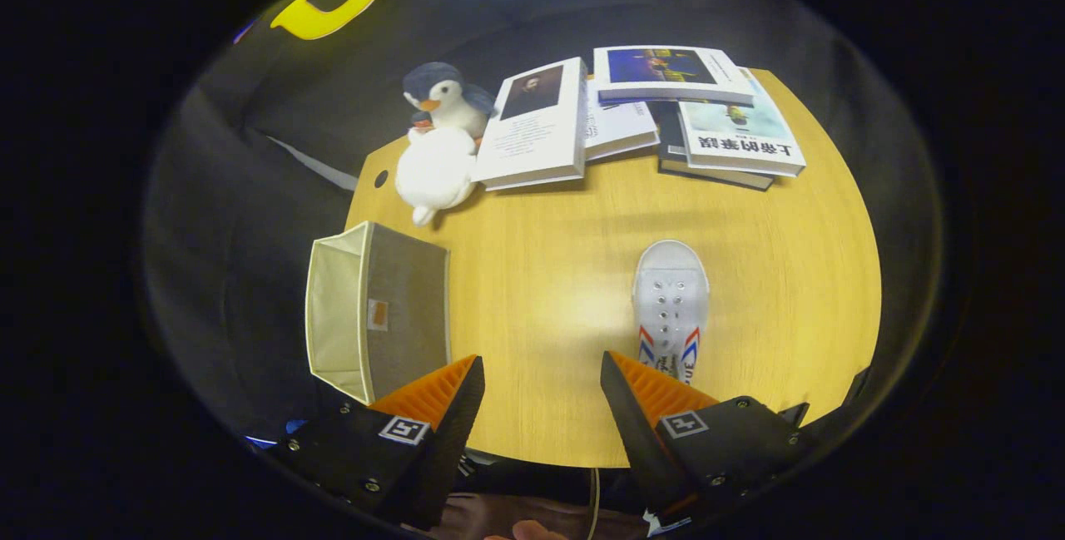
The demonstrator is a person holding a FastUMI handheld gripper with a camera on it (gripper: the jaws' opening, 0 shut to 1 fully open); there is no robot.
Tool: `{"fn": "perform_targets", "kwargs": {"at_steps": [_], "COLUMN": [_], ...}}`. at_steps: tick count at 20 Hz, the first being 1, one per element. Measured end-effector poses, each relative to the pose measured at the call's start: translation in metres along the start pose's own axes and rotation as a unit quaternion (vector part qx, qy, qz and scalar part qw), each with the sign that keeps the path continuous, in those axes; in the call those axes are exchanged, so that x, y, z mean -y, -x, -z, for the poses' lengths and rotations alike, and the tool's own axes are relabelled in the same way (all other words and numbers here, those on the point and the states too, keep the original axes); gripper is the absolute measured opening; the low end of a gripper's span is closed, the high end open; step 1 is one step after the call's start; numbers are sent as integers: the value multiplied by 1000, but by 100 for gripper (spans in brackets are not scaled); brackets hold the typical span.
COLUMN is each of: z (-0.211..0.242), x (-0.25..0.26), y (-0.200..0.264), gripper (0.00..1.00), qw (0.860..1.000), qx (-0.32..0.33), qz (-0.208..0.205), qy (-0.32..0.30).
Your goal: Open the storage box then place both shoes into the box .Put the left shoe in first, then the right shoe, with the right side of both shoes facing outward in a uniform manner.
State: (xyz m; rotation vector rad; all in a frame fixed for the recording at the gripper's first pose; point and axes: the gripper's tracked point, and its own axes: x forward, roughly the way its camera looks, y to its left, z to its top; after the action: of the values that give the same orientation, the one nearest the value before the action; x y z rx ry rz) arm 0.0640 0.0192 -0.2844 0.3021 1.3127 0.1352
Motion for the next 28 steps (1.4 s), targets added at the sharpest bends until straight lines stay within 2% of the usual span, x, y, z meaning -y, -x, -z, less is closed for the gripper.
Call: {"fn": "perform_targets", "kwargs": {"at_steps": [6,10,16,19,23,27,28], "z": [19,29,46,55,59,59,58], "x": [62,86,132,133,153,158,158], "y": [-17,-33,-61,-72,-91,-110,-114], "gripper": [86,86,86,86,83,84,77], "qw": [998,998,997,995,993,991,991], "qx": [-21,-30,-57,-79,-98,-109,-110], "qz": [23,19,50,34,70,77,80], "qy": [-49,-44,-28,-47,-8,8,15]}}
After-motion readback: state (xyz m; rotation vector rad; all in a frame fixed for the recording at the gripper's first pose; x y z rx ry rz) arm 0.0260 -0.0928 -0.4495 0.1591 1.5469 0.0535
